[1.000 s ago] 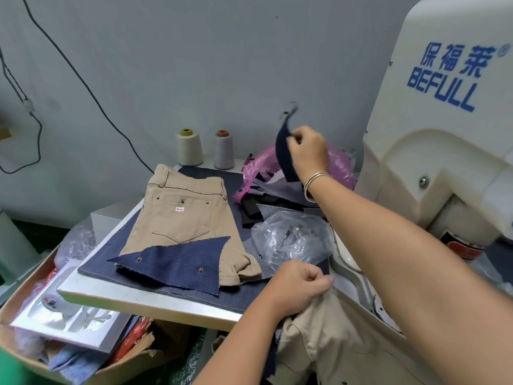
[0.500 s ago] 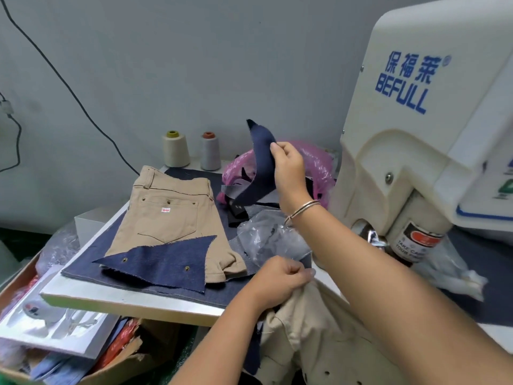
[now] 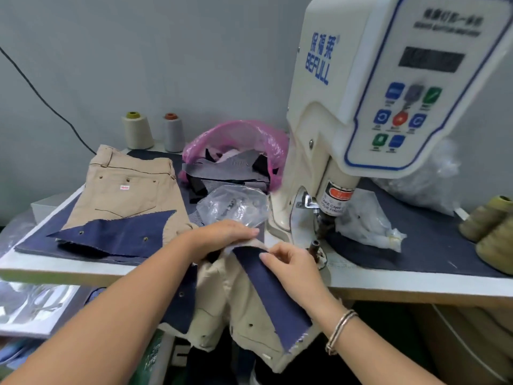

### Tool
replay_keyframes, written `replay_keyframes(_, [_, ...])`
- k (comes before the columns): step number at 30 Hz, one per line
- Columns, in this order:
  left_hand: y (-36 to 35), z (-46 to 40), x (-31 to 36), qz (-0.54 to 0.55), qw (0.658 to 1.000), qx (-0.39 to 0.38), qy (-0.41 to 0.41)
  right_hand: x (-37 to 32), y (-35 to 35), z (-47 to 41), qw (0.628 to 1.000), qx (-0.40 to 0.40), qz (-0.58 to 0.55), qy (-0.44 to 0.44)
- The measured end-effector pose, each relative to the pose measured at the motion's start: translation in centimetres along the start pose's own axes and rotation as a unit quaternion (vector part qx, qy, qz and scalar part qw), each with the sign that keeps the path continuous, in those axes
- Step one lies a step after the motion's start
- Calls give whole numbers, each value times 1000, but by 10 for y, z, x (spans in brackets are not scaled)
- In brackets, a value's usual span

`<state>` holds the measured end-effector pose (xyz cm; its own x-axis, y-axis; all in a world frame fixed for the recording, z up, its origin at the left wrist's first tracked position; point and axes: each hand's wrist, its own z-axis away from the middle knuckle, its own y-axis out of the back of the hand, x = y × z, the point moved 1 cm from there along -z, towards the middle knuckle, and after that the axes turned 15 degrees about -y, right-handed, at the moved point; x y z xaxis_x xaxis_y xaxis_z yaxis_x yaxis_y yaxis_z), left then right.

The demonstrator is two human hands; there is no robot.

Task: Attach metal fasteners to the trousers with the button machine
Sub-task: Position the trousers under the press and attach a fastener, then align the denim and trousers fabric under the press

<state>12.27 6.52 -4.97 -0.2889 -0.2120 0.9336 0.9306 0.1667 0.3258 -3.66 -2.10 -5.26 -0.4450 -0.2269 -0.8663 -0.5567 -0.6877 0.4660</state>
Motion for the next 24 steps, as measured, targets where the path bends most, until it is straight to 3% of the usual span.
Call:
replay_keyframes(2, [6,5,11,32,999,-29,-30,10,0,-1,999,25,27,-15])
replay_keyframes(5, [11,9,19,56,997,-52,12,15,-1,-2,998,47,38,-17])
replay_keyframes(11, [10,9,35,-159,981,-110,-24,11,-5,0,997,60,47,-12])
replay_keyframes(14, [14,13,37,-136,982,-119,-49,16,0,10,999,28,2,-33])
replay_keyframes(18, [24,24,50,-78,985,-137,-70,40,22,28,995,-38,87,-29])
replay_keyframes(24, [30,19,68,-82,980,-171,-66,52,72,33,987,-5,160,-26])
